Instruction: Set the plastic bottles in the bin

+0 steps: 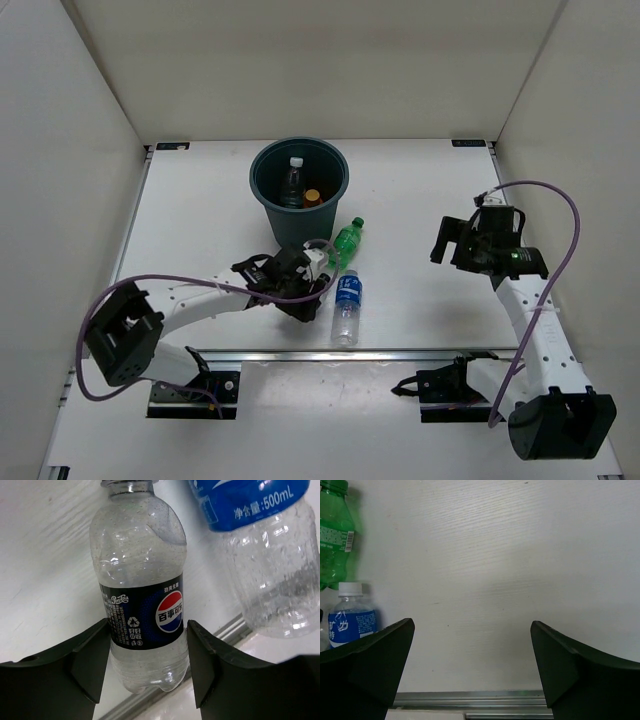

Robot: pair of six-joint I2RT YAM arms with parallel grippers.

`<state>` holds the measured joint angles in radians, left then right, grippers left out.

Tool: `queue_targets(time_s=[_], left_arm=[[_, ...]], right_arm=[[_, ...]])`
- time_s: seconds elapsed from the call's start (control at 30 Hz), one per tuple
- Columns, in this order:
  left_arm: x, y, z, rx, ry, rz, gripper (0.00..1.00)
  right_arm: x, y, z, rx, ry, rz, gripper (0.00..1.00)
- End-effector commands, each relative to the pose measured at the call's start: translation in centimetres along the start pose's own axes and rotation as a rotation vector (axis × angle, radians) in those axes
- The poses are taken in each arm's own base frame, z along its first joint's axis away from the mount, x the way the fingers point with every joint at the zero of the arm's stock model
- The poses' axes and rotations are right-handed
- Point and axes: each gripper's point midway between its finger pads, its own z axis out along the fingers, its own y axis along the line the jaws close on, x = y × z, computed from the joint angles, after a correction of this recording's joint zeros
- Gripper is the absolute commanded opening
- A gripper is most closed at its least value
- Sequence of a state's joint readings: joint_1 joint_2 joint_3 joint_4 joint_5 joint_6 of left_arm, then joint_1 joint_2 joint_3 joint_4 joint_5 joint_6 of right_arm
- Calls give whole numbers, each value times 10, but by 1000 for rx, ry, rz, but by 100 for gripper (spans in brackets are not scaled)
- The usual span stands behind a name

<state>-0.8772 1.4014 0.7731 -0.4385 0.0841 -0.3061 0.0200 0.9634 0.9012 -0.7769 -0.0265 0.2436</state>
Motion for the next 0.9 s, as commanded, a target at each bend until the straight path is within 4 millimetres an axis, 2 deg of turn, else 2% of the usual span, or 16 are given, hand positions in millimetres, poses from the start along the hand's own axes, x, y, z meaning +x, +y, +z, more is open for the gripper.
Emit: queue_targets(time_s=[0.0,0.07,0.13,0.17,0.23,0.37,0.4,0.47,0.57,0.6,0.63,0.67,0.7,0.77,0.8,0.87], left_arm=[[-38,-10,-38,10,-123,59,37],[-55,-15,-65,18,-180,73,35],[-78,-16,-103,34,-283,56,33],[-88,-21,-118,49,-322,55,33],[-113,-42,-166,160,-450,67,33],[-158,-61,-231,218,-653,111,34],[-164,-57,-235,197,-666,101,33],[-206,-23,-248,62,-767,22,31],[-249,30,-244,-135,-843,-110,36],[-257,47,-230,-190,-821,-140,37],[-268,60,-235,-247,-849,-180,37],[-275,81,-227,-321,-836,-216,39],[-279,90,-217,-344,-820,-214,38],[-284,104,-207,-383,-814,-237,42],[-283,111,-201,-403,-802,-239,57],[-286,122,-201,-431,-801,-261,56]], right_arm=[[0,6,-2,-37,-22,5,99],[1,5,-1,-38,-21,9,100],[5,6,-1,-43,-11,10,99],[4,6,0,-45,-22,19,100],[8,9,3,-65,-19,22,99],[6,23,7,-109,-29,13,99],[3,26,8,-120,-34,2,100],[3,38,11,-140,-27,-23,99],[6,62,20,-187,5,-27,99],[3,71,20,-215,-10,-40,99],[5,82,23,-239,-1,-46,99],[12,96,25,-273,19,-73,99],[6,103,26,-287,-3,-63,99],[15,128,31,-337,31,-98,99],[11,136,34,-355,16,-101,99],[11,153,42,-363,31,-117,99]])
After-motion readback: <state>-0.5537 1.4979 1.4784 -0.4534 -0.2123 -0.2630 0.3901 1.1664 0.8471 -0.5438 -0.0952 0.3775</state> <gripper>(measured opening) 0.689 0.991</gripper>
